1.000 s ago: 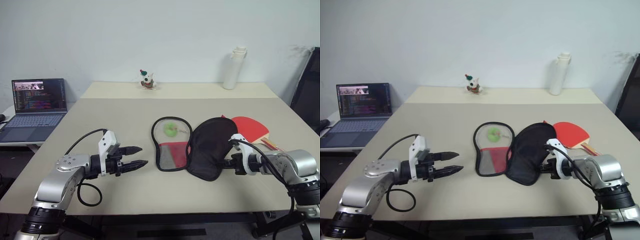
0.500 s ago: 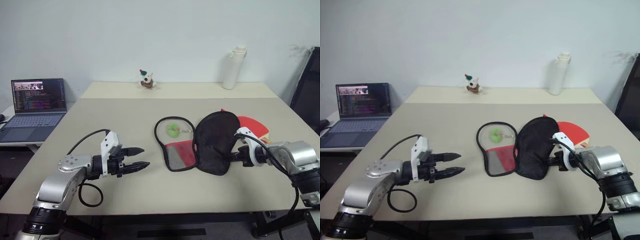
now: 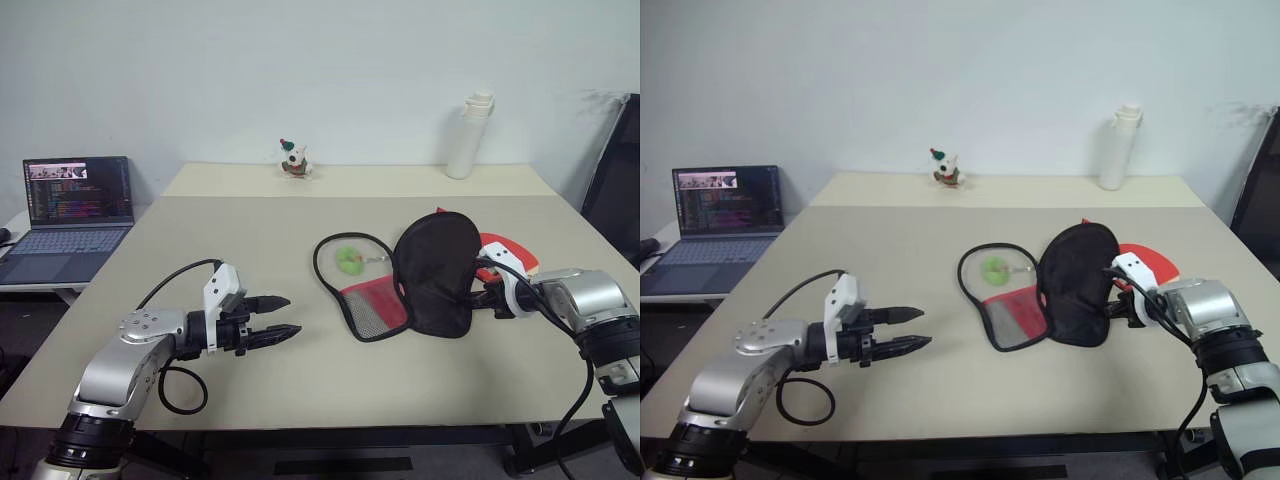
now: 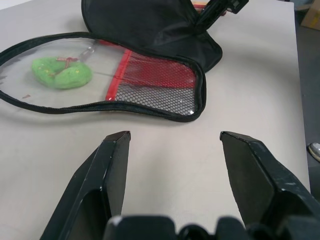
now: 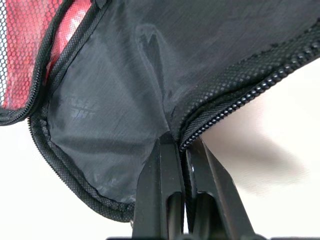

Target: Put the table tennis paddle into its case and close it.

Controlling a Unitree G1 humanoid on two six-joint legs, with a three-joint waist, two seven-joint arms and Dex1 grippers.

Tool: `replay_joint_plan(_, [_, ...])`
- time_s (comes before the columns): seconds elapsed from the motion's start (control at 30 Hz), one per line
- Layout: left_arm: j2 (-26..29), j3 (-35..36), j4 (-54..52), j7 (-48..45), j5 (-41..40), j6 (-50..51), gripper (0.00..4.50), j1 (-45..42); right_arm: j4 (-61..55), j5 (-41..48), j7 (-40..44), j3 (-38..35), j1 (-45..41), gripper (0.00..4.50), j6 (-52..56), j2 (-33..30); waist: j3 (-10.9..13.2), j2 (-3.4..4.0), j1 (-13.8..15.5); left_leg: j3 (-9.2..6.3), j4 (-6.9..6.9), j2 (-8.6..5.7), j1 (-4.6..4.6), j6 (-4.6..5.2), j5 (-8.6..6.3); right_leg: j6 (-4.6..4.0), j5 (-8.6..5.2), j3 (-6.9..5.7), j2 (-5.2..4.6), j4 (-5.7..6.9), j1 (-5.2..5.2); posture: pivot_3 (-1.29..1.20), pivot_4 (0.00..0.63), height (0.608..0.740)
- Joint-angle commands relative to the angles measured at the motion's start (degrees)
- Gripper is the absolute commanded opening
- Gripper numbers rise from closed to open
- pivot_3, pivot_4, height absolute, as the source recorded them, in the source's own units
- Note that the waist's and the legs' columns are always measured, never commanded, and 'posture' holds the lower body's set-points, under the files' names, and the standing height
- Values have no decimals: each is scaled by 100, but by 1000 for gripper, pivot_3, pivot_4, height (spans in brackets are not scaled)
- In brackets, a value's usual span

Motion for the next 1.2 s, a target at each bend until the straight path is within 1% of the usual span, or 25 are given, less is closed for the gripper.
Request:
replay_joint_plan(0.03, [1,16,-100,-18,-30,-104,3124,-147,70,-155,-37,-207,-164,945,-242,-33,0,0,0,0,0,0,0,0,0,0,0,0,0,0,0,0,150,740])
replay_joint_plan(0.2, [-36,-32,-54,-8,0,-142,3124,-230,234,-217,-141,-431,-207,2625,-490,-22,0,0,0,0,0,0,1,0,0,0,0,0,0,2,0,0,150,740])
replay_joint_plan(0.27, [-69,-53,-46,-1,21,-174,3124,-249,57,-100,-20,-598,-114,3308,-514,-63,0,0,1,1,0,0,0,0,0,-3,2,0,0,1,0,0,150,740])
replay_joint_plan(0.3, [-96,-56,-47,19,33,-196,3124,-263,-99,-31,48,-722,-5,3639,-582,-115,0,0,2,1,0,0,0,0,0,-13,8,0,0,1,0,0,150,740])
replay_joint_plan(0.37, [-165,-48,-83,89,20,-204,3124,-295,-547,227,109,-1235,378,4319,-762,-228,0,0,6,-1,0,0,0,0,0,-22,13,-1,1,1,0,0,150,740])
replay_joint_plan(0.5, [-234,-66,-200,157,-23,-181,3124,-323,-1552,409,-4,-1951,1301,4319,-1181,-360,1,-1,64,-2,0,-1,-3,0,0,-20,12,-2,0,-2,2,0,150,740])
replay_joint_plan(0.57, [-273,-84,-210,188,-40,-174,3124,-393,-1880,449,-159,-2326,1696,4319,-1414,-339,1,-1,87,-2,0,-2,-2,0,-1,-14,9,-2,-1,-4,4,0,150,740])
replay_joint_plan(0.6, [-293,-100,-190,199,-38,-180,3124,-438,-1928,429,-286,-2495,1828,4319,-1559,-310,1,-1,100,0,1,-1,-1,0,-1,4,-1,-1,-1,-3,4,0,150,740])
replay_joint_plan(0.67, [-329,-168,-129,172,-3,-221,3124,-550,-1779,320,-465,-2743,2012,4319,-1981,-343,1,-1,102,3,6,-1,4,0,0,8,0,2,0,2,6,0,150,740])
replay_joint_plan(0.77, [-378,-260,3,116,50,-267,3124,-746,-1404,182,-409,-2751,2071,4319,-2165,-594,1,-1,99,8,10,-1,15,0,0,11,2,5,1,3,16,0,150,740])
replay_joint_plan(0.83, [-440,-348,138,109,95,-298,3124,-958,-934,30,-437,-2690,1961,4319,-2243,-772,1,-1,108,9,10,-3,15,0,0,11,2,6,1,2,17,0,150,740])
replay_joint_plan(0.87, [-485,-389,224,112,130,-325,3124,-1062,-642,-56,-474,-2632,1846,4418,-2330,-819,1,-1,112,12,10,-3,15,0,0,11,2,4,1,0,18,0,150,740])
replay_joint_plan(0.9, [-520,-420,310,110,161,-359,3124,-1145,-387,-127,-499,-2564,1725,4418,-2406,-839,1,-1,111,16,10,-4,14,0,0,11,2,4,1,-2,19,0,150,740])
replay_joint_plan(1.07, [-616,-532,511,18,245,-481,3124,-1339,1150,-685,-528,-2019,861,4418,-2723,-840,1,-1,29,30,6,-3,15,0,0,9,4,13,2,-2,16,0,150,740])
replay_joint_plan(1.2, [-661,-563,539,18,267,-514,3124,-1399,2749,-1124,-679,-1684,-80,4418,-3134,-737,2,1,-11,32,6,-4,14,0,0,-16,18,12,3,-1,16,0,150,740])
